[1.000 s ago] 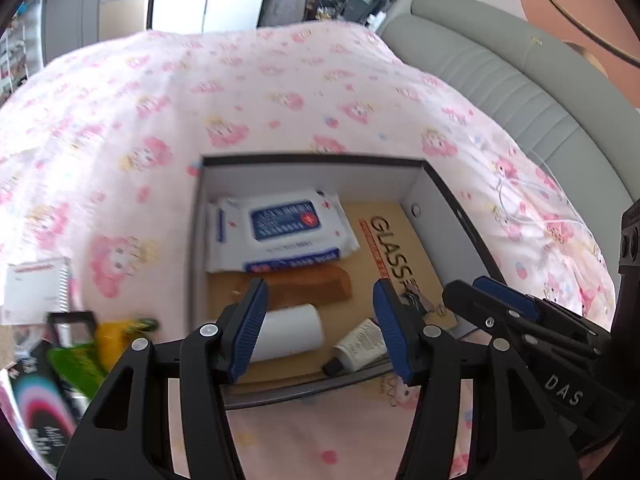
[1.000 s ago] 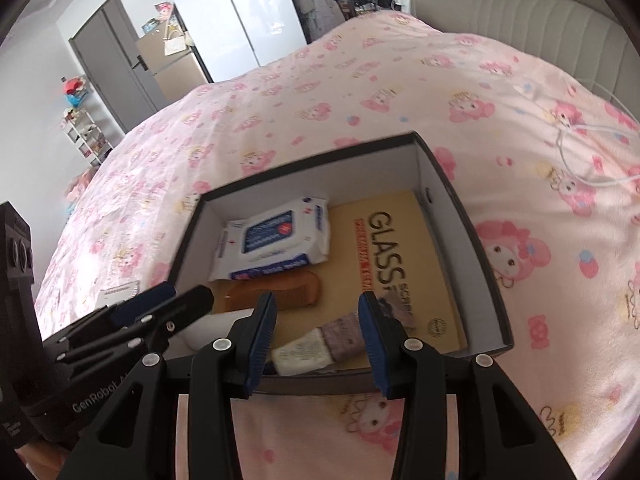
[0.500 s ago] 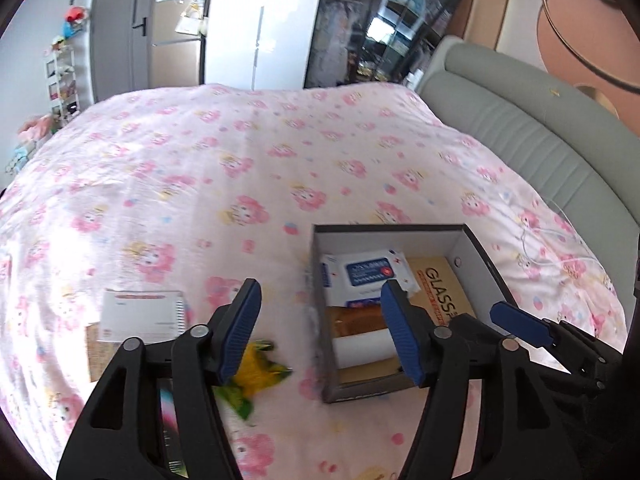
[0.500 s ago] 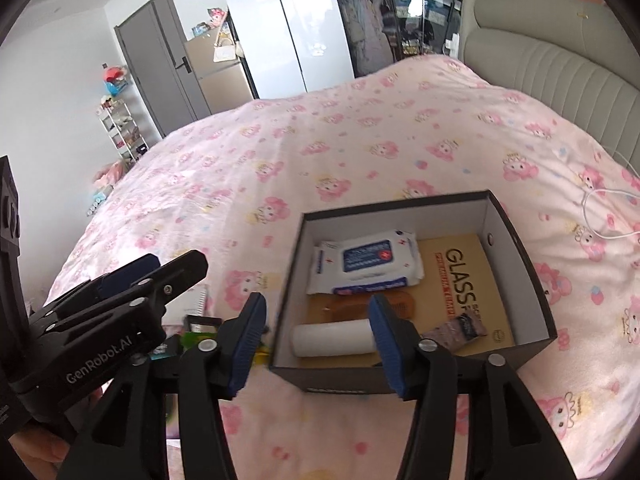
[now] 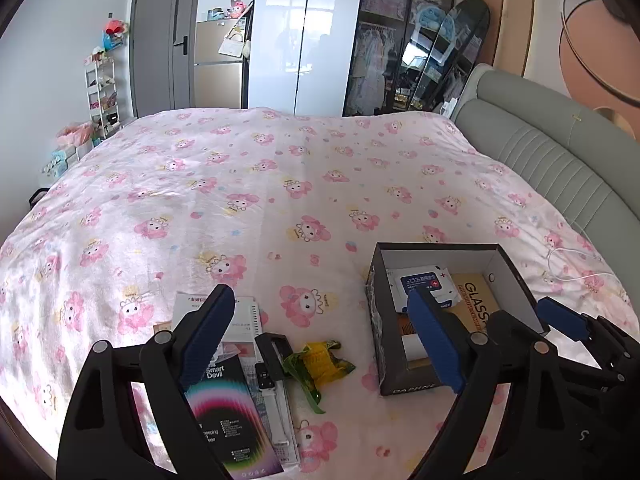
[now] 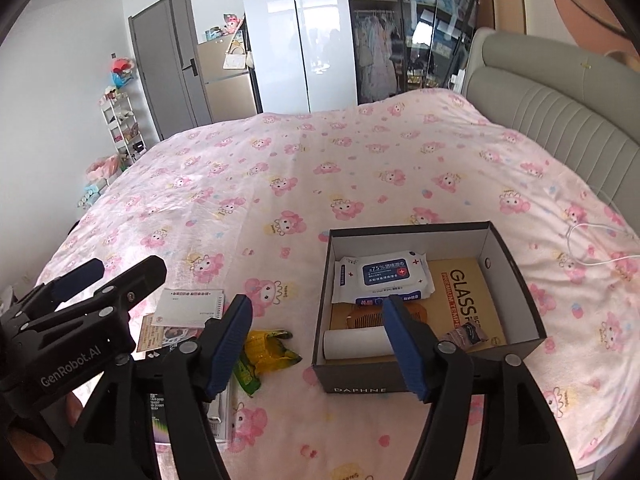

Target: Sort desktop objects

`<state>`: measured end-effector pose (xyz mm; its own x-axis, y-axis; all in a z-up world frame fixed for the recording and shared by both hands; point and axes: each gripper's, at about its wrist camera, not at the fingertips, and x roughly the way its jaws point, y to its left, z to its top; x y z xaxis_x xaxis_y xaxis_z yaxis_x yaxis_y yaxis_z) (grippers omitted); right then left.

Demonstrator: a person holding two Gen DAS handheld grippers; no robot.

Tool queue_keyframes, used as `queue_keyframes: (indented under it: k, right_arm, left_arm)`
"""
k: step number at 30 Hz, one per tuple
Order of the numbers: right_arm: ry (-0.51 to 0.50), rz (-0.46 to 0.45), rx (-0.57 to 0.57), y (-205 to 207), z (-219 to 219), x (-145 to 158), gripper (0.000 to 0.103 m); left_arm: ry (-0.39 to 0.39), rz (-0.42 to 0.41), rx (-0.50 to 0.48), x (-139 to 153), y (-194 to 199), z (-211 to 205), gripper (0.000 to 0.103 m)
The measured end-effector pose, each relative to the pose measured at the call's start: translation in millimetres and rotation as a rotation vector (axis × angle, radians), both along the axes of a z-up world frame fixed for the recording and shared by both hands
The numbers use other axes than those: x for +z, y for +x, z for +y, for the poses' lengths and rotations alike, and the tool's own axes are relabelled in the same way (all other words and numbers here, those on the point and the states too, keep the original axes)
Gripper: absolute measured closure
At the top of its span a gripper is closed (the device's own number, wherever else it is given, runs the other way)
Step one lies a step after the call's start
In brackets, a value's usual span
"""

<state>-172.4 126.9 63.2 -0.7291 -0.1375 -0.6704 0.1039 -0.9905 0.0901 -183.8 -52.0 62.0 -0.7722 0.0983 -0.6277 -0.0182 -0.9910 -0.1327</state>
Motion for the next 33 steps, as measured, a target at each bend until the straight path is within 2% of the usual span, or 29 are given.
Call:
queue_keyframes:
  k: [7,14,18,23,26,33]
  right_arm:
    - [0.023,0.02,-0.014,18.1,-1.5,7.1,0.032]
    - [0.04,0.035,-0.029,46.4,0.6,7.1,0.032]
    - [0.04,0.054,-0.041,72.3,7.3,8.1,0.032]
    - [0.028,0.051,-0.041,108.3,19.1,7.4,0.032]
    - [0.047,0.077,-0.05,129.8,23.8,8.5,0.032]
    - [0.052,0.1,-0.044,156.0,35.5,1.5,0.032]
  left_arm:
    - [-0.019,0.021,0.016,7.0,24.2,0.8,0.013]
    - [-0.066,0.032,0.045,10.1,55.5,6.6,0.007]
    - [-0.099,0.057,0.068,13.2,84.9,14.7,0.001]
    - [-0.117,0.053,0.093,10.2,120.7,27.3,0.001]
    - [-0.101,0.061,0.126,6.9,141.2,31.9,0.001]
    - [-0.14,0.072,0.086,2.2,163.6,46.5,0.001]
